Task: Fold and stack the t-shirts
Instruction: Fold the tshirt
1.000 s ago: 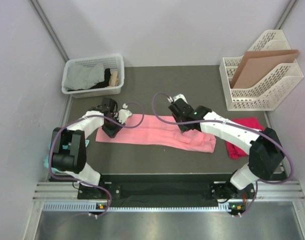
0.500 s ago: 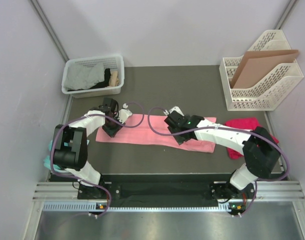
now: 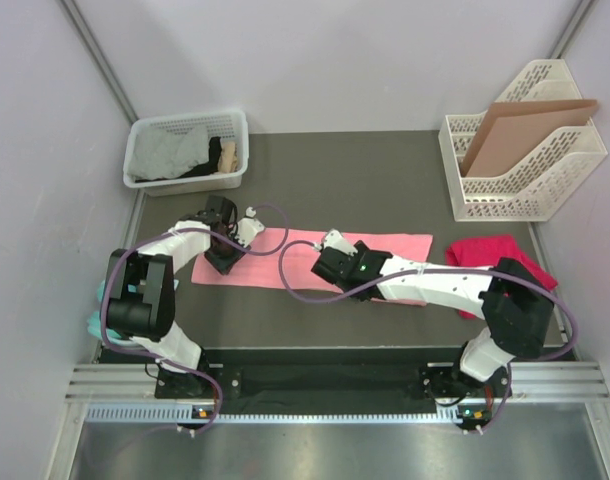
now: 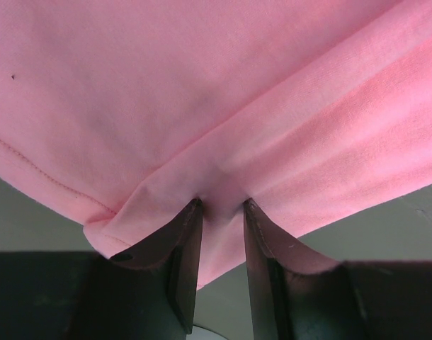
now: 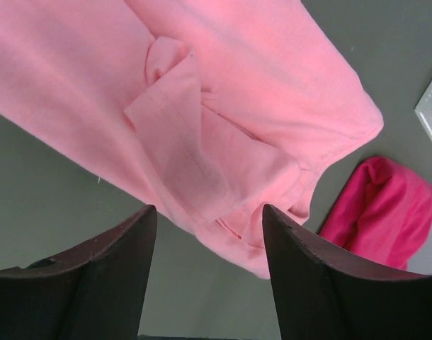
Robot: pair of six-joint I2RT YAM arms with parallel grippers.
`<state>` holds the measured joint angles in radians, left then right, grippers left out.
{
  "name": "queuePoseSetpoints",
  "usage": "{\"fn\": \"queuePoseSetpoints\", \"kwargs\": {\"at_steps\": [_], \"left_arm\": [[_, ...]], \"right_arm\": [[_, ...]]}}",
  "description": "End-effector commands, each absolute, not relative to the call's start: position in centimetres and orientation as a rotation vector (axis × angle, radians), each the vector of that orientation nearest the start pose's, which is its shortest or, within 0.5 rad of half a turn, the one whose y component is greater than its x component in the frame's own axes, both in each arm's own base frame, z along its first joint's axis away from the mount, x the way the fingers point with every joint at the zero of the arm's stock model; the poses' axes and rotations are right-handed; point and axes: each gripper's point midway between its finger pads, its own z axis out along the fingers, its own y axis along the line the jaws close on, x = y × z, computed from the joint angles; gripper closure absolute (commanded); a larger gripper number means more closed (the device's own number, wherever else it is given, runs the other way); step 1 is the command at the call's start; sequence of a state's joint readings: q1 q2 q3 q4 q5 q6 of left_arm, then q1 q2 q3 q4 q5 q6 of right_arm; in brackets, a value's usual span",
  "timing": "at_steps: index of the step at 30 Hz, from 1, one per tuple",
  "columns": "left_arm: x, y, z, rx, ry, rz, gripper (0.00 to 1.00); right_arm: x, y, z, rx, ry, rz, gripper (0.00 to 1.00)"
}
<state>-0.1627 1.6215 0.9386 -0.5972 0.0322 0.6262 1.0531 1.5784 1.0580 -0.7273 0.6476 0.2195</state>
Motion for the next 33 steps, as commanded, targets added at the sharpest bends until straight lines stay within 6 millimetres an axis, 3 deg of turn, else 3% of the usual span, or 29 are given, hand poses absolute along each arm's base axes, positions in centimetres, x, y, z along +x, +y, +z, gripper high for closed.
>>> {"fn": "queuePoseSetpoints", "kwargs": {"at_steps": [1,15,21,26,33], "left_arm": [[30.7,-2.7,1.8,1.09,2.615,0.091,0.65],[30.6,-2.1,2.1,1.079,2.606,0.101,0.65],[30.4,-1.7,2.1,1.08,2.608,0.104,0.65],[30.3,-1.4,2.2,1.078,2.607,0.107,0.65],[30.4,-0.9,2.2,1.079,2.604,0.118,0.65]], "right_arm": [[22.9,20.0,9.2,-0.919,2.241,-0.561,0.38],[23.8,18.8,7.2,-0.955,2.195,-0.782,0.43],[25.0,18.7,7.2,-0.884,2.21,-0.756,0.6],[25.5,19.0,6.9,-0.869,2.211,-0.752,0.67],[26.3,19.5,6.8,-0.851,2.216,-0.722,0.99]]}}
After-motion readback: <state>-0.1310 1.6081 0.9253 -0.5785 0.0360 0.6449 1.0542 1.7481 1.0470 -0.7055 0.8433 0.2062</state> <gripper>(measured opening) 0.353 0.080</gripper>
